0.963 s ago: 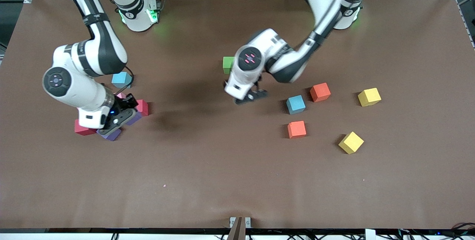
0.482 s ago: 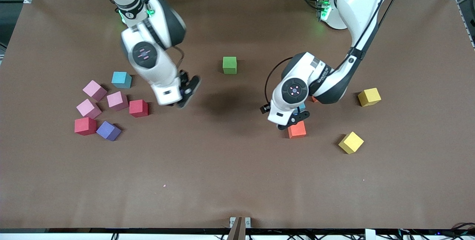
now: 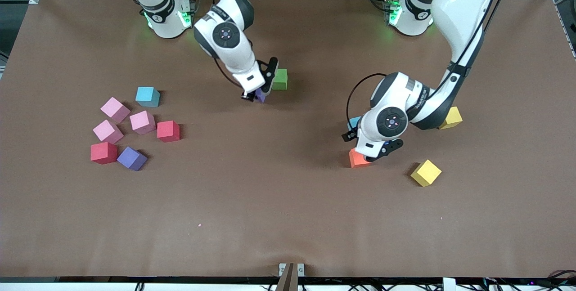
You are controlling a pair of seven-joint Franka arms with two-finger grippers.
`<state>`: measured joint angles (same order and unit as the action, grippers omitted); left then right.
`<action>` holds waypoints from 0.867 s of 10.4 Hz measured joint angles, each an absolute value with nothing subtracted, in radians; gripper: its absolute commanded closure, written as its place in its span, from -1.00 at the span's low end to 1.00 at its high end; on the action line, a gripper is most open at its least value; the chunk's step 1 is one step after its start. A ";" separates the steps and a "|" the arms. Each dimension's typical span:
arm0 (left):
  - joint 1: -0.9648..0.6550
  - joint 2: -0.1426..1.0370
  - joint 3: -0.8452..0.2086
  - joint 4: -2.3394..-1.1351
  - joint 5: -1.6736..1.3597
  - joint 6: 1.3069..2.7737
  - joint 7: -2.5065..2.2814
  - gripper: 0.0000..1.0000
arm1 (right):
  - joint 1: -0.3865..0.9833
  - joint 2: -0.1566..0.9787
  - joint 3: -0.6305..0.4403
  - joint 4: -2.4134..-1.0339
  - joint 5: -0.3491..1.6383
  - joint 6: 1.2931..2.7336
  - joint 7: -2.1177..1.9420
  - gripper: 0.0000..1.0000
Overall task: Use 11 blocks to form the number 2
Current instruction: 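Place purple beside green with the right gripper while the left gripper reaches cyan, then grasp the cyan cube with the left gripper while the right gripper withdraws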
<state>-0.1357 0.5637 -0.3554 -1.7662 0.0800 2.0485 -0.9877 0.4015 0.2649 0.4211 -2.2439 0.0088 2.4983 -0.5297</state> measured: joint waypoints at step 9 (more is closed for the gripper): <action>-0.123 0.569 -0.362 -1.900 0.080 2.184 -0.988 -1.00 | 0.365 0.230 0.457 -2.355 -0.022 2.550 -0.637 0.07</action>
<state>-0.1229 0.5694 -0.3616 -1.9002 0.0800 2.1841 -0.9880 0.3652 0.2297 0.4572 -2.3553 -0.0224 2.5498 -0.6371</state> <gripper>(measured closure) 0.000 0.441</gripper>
